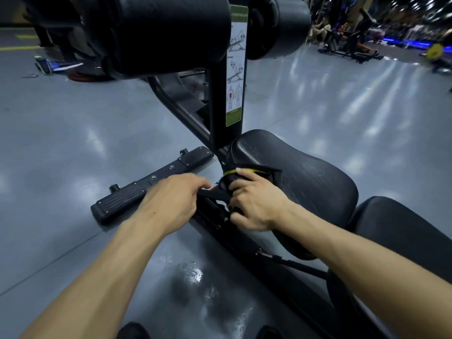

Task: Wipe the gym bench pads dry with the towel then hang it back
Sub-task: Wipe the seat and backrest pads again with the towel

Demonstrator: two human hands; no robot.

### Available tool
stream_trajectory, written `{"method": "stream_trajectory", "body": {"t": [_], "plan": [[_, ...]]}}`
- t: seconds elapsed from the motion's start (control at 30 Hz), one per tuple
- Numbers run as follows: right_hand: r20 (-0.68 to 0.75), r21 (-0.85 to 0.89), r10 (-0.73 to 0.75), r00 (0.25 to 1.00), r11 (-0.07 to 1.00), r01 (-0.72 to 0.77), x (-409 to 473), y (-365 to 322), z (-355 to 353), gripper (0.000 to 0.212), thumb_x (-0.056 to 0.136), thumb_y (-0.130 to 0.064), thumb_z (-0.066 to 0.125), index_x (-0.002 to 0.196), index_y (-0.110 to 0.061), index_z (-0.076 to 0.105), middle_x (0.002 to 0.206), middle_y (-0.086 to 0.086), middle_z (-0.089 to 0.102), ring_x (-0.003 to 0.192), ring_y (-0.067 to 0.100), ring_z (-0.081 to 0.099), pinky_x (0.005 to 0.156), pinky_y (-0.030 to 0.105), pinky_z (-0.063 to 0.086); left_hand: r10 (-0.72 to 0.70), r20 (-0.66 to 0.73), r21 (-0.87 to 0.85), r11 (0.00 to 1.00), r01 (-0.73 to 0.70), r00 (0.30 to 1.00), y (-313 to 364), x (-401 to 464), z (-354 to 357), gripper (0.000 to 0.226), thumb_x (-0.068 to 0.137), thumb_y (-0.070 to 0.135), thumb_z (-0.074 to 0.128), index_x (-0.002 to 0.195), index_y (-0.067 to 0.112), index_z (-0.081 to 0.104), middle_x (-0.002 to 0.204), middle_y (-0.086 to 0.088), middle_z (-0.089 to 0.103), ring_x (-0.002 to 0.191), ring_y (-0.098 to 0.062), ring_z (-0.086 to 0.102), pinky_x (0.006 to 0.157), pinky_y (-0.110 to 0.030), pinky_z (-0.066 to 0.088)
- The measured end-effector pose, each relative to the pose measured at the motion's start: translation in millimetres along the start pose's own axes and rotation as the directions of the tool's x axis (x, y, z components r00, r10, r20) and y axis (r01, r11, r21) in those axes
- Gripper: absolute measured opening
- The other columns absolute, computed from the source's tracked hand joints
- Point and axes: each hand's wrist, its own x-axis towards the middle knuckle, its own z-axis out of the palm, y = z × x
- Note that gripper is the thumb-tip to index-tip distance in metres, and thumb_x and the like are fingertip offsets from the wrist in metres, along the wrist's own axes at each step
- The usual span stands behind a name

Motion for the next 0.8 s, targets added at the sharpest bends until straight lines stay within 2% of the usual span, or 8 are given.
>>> {"method": "stream_trajectory", "body": {"t": [0.17,0.27,0.37,0.43,0.67,0.8], "plan": [[-0.028,0.005,0.069,0.997,0.998,-0.069,25,-5,5,0.063,0.082,-0.044,0.025,0.079,-0.013,0.08,0.081,0.002,0.075,0.115,0.02,0.058,0.126,0.044,0.01,-0.009,0.048,0.047,0.999,0.007,0.999,0,-14,4,0.047,0.097,0.012,0.042,0.127,0.043,0.06,0.131,0.016,0.064,0.119,-0.021,0.06,0.093,-0.041,0.052],[-0.039,0.016,0.037,0.999,0.999,-0.037,-16,-15,9,0.058,0.084,-0.041,0.031,0.078,-0.012,0.08,0.08,0.001,0.075,0.115,0.021,0.059,0.127,0.042,0.007,0.011,0.082,0.067,0.998,-0.017,0.997,13,-19,11,0.048,0.098,0.012,0.041,0.128,0.044,0.059,0.135,0.014,0.063,0.121,-0.024,0.059,0.098,-0.042,0.05],[-0.051,0.02,0.053,0.997,0.998,-0.052,-61,-29,11,0.046,0.083,-0.039,0.042,0.077,-0.014,0.079,0.08,-0.001,0.075,0.118,0.02,0.06,0.127,0.041,0.008,0.047,0.113,0.066,0.996,-0.054,0.992,35,-27,18,0.049,0.097,0.012,0.041,0.128,0.045,0.059,0.138,0.012,0.062,0.124,-0.025,0.058,0.094,-0.041,0.051],[-0.08,0.051,0.077,0.994,0.996,-0.073,-86,-38,11,0.04,0.081,-0.038,0.046,0.075,-0.015,0.079,0.082,-0.002,0.076,0.119,0.019,0.06,0.126,0.042,0.013,0.091,0.13,0.045,0.994,-0.097,0.987,46,-32,24,0.049,0.096,0.014,0.04,0.127,0.048,0.059,0.135,0.01,0.063,0.12,-0.027,0.06,0.091,-0.042,0.053],[-0.137,0.17,0.192,0.972,0.971,-0.168,-156,-62,4,0.036,0.081,-0.032,0.044,0.07,-0.013,0.072,0.083,-0.002,0.074,0.117,0.018,0.062,0.124,0.043,0.021,0.137,0.153,-0.019,0.991,-0.135,0.979,55,-55,21,0.05,0.096,0.014,0.04,0.123,0.052,0.06,0.121,0.012,0.064,0.11,-0.025,0.06,0.087,-0.04,0.051],[-0.076,0.152,0.231,0.97,0.964,-0.218,-184,-67,1,0.031,0.079,-0.03,0.046,0.068,-0.015,0.07,0.081,-0.005,0.073,0.114,0.015,0.061,0.124,0.041,0.022,0.14,0.144,-0.061,0.989,-0.132,0.98,44,-68,10,0.047,0.101,0.015,0.038,0.123,0.049,0.062,0.13,0.015,0.064,0.122,-0.021,0.056,0.094,-0.042,0.051]]}}
